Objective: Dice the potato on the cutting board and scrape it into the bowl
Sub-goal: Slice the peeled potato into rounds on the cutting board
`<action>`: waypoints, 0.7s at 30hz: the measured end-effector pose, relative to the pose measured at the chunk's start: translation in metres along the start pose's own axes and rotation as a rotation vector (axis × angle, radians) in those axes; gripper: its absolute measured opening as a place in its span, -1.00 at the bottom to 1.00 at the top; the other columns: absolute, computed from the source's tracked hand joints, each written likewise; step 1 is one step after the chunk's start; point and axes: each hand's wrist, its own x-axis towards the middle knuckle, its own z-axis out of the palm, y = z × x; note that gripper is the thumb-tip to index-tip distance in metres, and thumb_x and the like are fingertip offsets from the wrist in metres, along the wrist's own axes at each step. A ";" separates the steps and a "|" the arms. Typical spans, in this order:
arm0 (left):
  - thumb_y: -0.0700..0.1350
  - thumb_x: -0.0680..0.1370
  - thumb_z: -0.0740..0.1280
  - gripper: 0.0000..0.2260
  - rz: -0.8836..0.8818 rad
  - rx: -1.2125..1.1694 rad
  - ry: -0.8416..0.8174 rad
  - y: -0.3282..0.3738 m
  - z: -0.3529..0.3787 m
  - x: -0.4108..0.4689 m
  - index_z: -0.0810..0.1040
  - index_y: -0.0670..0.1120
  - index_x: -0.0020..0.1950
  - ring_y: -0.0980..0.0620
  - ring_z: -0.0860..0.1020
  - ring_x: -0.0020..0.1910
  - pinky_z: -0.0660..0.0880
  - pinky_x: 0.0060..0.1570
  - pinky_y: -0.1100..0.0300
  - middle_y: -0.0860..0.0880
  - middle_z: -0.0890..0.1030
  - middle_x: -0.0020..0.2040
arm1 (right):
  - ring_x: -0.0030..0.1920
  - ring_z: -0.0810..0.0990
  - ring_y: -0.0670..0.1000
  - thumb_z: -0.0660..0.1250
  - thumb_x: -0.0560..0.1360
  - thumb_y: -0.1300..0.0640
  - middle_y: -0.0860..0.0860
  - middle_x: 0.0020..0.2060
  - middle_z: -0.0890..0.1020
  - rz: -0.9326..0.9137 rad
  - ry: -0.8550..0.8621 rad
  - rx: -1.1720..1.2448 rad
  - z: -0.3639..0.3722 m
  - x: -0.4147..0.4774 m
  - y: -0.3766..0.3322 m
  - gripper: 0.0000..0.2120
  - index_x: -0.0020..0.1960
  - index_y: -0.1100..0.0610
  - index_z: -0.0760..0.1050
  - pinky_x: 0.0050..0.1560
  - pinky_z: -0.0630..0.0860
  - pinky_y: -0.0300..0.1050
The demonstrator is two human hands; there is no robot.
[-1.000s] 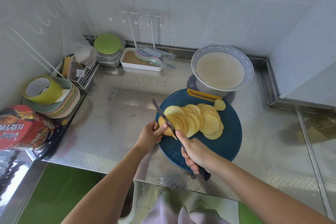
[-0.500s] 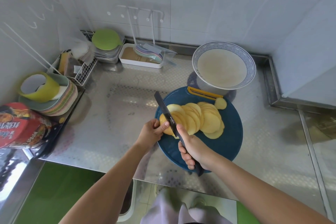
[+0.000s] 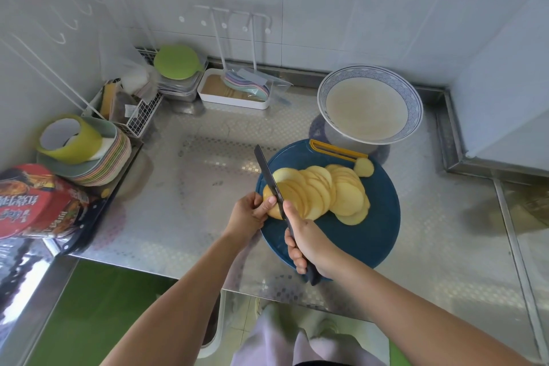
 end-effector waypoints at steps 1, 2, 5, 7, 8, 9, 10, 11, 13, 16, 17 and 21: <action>-0.20 0.53 0.35 -0.65 0.000 -0.003 -0.005 0.000 0.000 0.000 0.19 -0.07 -0.29 0.18 0.23 -0.56 0.21 -0.59 0.38 0.04 0.27 -0.50 | -0.59 0.22 0.01 -0.01 0.51 -0.48 0.03 -0.58 0.25 0.011 -0.009 0.001 -0.002 -0.002 0.004 -0.32 -0.38 0.13 0.22 -0.53 0.24 -0.21; -0.17 0.50 0.37 -0.65 -0.002 -0.008 -0.008 -0.001 0.000 0.000 0.19 -0.07 -0.29 0.18 0.23 -0.55 0.20 -0.59 0.37 0.04 0.27 -0.50 | -0.59 0.22 0.01 -0.01 0.50 -0.48 0.03 -0.57 0.25 0.025 -0.014 0.001 -0.004 -0.005 0.009 -0.31 -0.39 0.13 0.22 -0.53 0.25 -0.21; -0.17 0.50 0.37 -0.65 -0.014 -0.038 -0.004 -0.002 0.000 0.001 0.20 -0.07 -0.29 0.16 0.23 -0.55 0.20 -0.58 0.36 0.04 0.27 -0.50 | -0.59 0.21 0.01 0.01 0.48 -0.50 0.05 -0.56 0.23 0.059 -0.037 0.018 -0.009 -0.012 0.024 -0.31 -0.42 0.11 0.21 -0.51 0.22 -0.21; -0.21 0.54 0.34 -0.65 -0.017 0.003 -0.010 -0.001 0.000 0.001 0.19 -0.07 -0.29 0.17 0.23 -0.56 0.21 -0.58 0.37 0.02 0.26 -0.48 | -0.58 0.20 0.01 0.01 0.48 -0.50 0.05 -0.55 0.21 0.061 -0.048 0.026 -0.010 -0.013 0.027 -0.31 -0.42 0.11 0.20 -0.49 0.20 -0.20; -0.21 0.55 0.33 -0.66 -0.016 0.021 -0.014 0.001 0.000 0.000 0.19 -0.07 -0.29 0.17 0.24 -0.56 0.21 -0.58 0.37 0.01 0.26 -0.47 | -0.58 0.19 0.01 0.00 0.48 -0.50 0.05 -0.55 0.21 0.060 -0.048 0.022 -0.011 -0.012 0.027 -0.31 -0.42 0.10 0.19 -0.49 0.20 -0.21; -0.21 0.55 0.32 -0.66 -0.017 0.036 -0.015 0.001 0.000 0.000 0.20 -0.08 -0.29 0.17 0.24 -0.56 0.21 -0.58 0.38 -0.01 0.26 -0.46 | -0.58 0.19 0.01 0.00 0.48 -0.50 0.05 -0.55 0.20 0.061 -0.049 0.017 -0.011 -0.012 0.026 -0.31 -0.42 0.11 0.19 -0.49 0.20 -0.22; -0.21 0.56 0.32 -0.66 -0.017 0.045 -0.012 0.001 0.000 -0.001 0.20 -0.08 -0.29 0.17 0.24 -0.56 0.21 -0.58 0.38 -0.02 0.26 -0.45 | -0.59 0.19 0.01 0.00 0.48 -0.50 0.05 -0.56 0.20 0.060 -0.049 0.009 -0.010 -0.011 0.025 -0.31 -0.41 0.11 0.19 -0.50 0.21 -0.23; -0.21 0.56 0.33 -0.67 -0.017 0.050 -0.006 0.001 -0.001 -0.002 0.21 -0.08 -0.29 0.17 0.25 -0.56 0.22 -0.57 0.37 -0.03 0.26 -0.45 | -0.59 0.19 0.01 -0.01 0.48 -0.50 0.04 -0.56 0.20 0.055 -0.049 -0.001 -0.010 -0.010 0.025 -0.31 -0.41 0.11 0.19 -0.50 0.22 -0.23; -0.20 0.55 0.34 -0.67 -0.021 0.049 0.003 0.001 -0.001 -0.003 0.22 -0.09 -0.29 0.17 0.26 -0.55 0.23 -0.56 0.37 -0.02 0.27 -0.46 | -0.59 0.20 0.01 -0.02 0.49 -0.50 0.04 -0.57 0.20 0.050 -0.048 -0.016 -0.009 -0.009 0.026 -0.31 -0.41 0.11 0.19 -0.51 0.23 -0.23; -0.22 0.55 0.34 -0.67 -0.016 0.031 0.015 0.002 0.001 -0.003 0.23 -0.10 -0.30 0.19 0.26 -0.56 0.24 -0.56 0.38 -0.02 0.28 -0.46 | -0.58 0.19 0.01 -0.02 0.49 -0.50 0.04 -0.57 0.20 0.045 -0.041 -0.022 -0.006 -0.005 0.025 -0.31 -0.41 0.11 0.18 -0.52 0.23 -0.22; -0.22 0.55 0.33 -0.67 -0.017 0.033 0.013 0.002 0.001 -0.003 0.23 -0.10 -0.30 0.19 0.26 -0.57 0.24 -0.56 0.38 -0.02 0.27 -0.46 | -0.58 0.20 0.01 -0.02 0.49 -0.50 0.04 -0.57 0.20 0.044 -0.038 -0.026 -0.005 -0.004 0.024 -0.31 -0.41 0.11 0.18 -0.52 0.23 -0.22; -0.20 0.54 0.36 -0.66 -0.018 0.046 0.014 0.000 -0.002 -0.002 0.23 -0.10 -0.31 0.18 0.26 -0.56 0.24 -0.56 0.38 -0.01 0.29 -0.47 | -0.59 0.20 0.02 -0.03 0.51 -0.48 0.04 -0.59 0.20 0.039 -0.024 -0.043 -0.002 0.004 0.020 -0.31 -0.42 0.12 0.17 -0.52 0.24 -0.21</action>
